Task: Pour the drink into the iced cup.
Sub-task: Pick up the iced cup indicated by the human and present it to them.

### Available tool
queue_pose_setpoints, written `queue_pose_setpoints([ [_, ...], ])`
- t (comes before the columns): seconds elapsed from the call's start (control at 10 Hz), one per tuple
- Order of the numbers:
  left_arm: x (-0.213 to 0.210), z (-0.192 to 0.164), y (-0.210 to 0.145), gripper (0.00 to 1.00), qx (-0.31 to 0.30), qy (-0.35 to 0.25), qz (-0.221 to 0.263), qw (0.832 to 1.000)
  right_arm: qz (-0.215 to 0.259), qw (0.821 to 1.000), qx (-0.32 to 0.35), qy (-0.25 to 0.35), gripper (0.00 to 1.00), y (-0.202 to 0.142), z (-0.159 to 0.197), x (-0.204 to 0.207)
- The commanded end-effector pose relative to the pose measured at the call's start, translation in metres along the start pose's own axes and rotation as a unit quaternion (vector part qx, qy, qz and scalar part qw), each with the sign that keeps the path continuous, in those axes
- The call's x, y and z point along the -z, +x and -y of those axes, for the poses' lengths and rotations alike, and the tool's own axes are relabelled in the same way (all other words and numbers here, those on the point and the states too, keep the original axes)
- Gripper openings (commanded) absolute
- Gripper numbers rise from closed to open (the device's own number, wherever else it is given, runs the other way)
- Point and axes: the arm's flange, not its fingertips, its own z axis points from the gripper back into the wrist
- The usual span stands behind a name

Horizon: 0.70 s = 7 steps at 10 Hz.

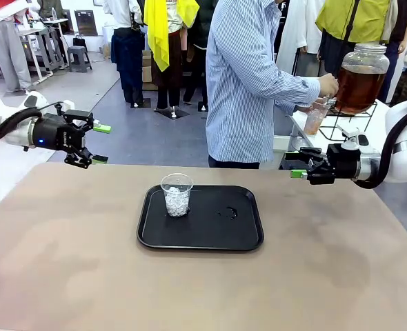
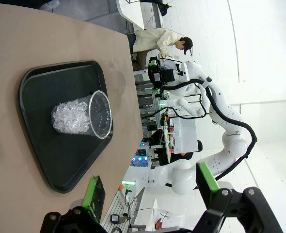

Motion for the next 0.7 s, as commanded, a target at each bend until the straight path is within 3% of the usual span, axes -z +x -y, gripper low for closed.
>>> queue_pose_setpoints([
  [0.0, 0.0002, 0.0016, 0.0001, 1.0, 0.0, -0.005, 0.005, 1.0, 0.0, 1.0, -0.002, 0.001, 1.0, 0.0033, 0.0019, 0.0016],
  [0.6, 0.0002, 0.0016, 0.0001, 1.0, 0.0, -0.005, 0.005, 1.0, 0.0, 1.0, -0.002, 0.001, 1.0, 0.0033, 0.0019, 0.0016],
])
